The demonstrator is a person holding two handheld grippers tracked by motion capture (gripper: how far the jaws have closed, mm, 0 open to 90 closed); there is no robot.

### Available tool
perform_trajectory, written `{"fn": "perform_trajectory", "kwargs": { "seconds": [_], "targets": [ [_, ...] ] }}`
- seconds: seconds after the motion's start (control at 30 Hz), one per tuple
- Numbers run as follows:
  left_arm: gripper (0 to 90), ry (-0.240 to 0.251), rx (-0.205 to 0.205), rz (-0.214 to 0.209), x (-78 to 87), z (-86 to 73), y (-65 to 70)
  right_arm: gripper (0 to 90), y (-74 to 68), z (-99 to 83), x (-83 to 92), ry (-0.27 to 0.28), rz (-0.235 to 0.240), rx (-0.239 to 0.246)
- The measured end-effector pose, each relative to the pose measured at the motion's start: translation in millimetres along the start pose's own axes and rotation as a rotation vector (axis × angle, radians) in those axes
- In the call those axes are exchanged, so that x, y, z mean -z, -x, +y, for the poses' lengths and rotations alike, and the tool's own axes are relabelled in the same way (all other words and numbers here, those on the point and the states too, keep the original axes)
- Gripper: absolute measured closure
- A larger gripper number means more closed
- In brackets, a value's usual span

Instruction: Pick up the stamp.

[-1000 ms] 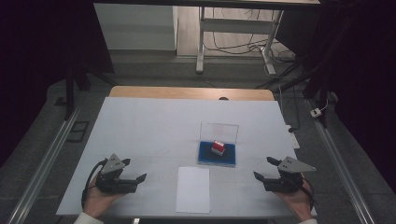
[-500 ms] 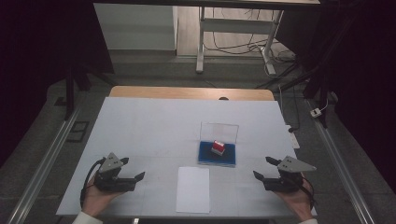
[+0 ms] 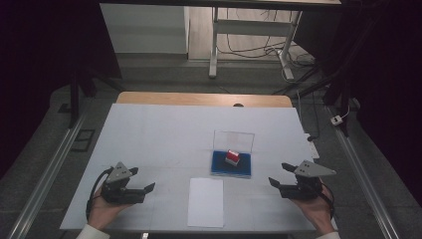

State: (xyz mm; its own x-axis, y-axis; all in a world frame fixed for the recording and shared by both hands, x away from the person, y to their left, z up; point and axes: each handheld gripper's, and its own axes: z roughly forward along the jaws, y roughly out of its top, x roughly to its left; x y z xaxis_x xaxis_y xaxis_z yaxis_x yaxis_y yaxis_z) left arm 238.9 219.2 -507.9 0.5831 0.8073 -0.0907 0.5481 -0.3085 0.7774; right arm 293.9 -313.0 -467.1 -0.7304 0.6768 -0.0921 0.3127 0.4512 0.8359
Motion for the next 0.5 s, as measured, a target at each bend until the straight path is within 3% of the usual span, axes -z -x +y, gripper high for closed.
{"fn": "perform_trajectory", "kwargs": {
  "seconds": [0.5],
  "targets": [
    [16.7, -0.011, -0.002, 0.004, -1.4, -0.6, 0.0, 29.9, -1.5, 28.9, -11.1, 0.003, 0.027, 0.016]
  ]
}}
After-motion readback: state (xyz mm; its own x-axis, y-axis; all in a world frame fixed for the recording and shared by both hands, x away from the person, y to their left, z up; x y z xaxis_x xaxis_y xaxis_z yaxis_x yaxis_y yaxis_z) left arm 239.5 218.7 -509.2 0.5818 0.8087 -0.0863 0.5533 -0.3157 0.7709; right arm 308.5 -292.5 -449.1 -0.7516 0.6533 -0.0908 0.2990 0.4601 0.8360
